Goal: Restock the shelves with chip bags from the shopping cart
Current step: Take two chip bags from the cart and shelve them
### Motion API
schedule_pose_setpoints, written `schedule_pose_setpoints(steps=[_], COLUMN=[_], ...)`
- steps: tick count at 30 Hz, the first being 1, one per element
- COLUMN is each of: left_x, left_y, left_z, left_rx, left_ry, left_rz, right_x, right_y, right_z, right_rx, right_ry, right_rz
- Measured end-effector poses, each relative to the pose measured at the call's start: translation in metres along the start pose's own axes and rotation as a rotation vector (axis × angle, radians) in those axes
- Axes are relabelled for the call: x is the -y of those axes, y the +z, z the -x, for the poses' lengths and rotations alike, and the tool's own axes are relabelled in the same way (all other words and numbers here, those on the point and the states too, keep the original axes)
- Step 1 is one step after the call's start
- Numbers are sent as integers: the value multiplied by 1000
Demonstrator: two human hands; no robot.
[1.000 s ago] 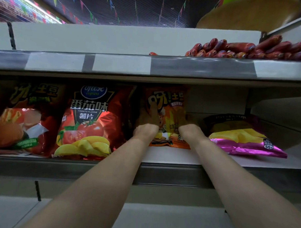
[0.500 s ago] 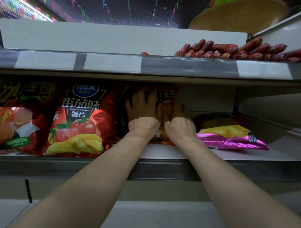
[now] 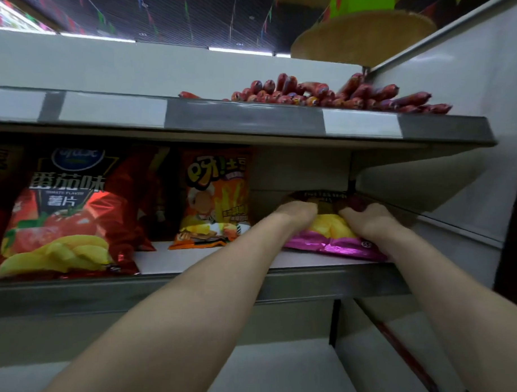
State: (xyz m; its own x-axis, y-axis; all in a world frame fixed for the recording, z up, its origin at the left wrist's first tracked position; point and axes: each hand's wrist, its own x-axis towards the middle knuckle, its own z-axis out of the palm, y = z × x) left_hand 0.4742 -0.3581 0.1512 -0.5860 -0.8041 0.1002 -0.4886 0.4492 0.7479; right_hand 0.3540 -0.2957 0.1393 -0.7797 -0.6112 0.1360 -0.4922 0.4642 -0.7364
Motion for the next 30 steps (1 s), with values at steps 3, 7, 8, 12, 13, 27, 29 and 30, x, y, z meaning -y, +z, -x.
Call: schedule_pose_setpoints(steps=[3, 7, 8, 12, 13, 27, 29, 30], left_x=[-4, -2, 1, 24, 30, 104, 110, 113], left_y=[-5, -22, -27, -45, -51, -112, -109, -107], left_z=[5, 18, 22, 41, 46, 54, 48, 46], left_rx=[15, -77, -111, -210, -245, -611, -643, -656], left_ry=[-27, -34, -27, 3, -6, -128, -127, -116], left_rz=[114, 270, 310, 426, 444, 455, 448, 439], right_x=[-1, 5, 8, 27, 35, 94, 92, 90], right_y=[-3, -14, -13, 5, 11, 103, 106, 106], right_z=[6, 21, 23, 38, 44, 74, 74, 74], right_rx=[-18, 27, 97, 253, 279, 146, 150, 161], right_ry=[-93, -108, -66, -66, -99, -389, -419, -420], right_rz=[-249, -568, -640, -702, -705, -512, -493, -467])
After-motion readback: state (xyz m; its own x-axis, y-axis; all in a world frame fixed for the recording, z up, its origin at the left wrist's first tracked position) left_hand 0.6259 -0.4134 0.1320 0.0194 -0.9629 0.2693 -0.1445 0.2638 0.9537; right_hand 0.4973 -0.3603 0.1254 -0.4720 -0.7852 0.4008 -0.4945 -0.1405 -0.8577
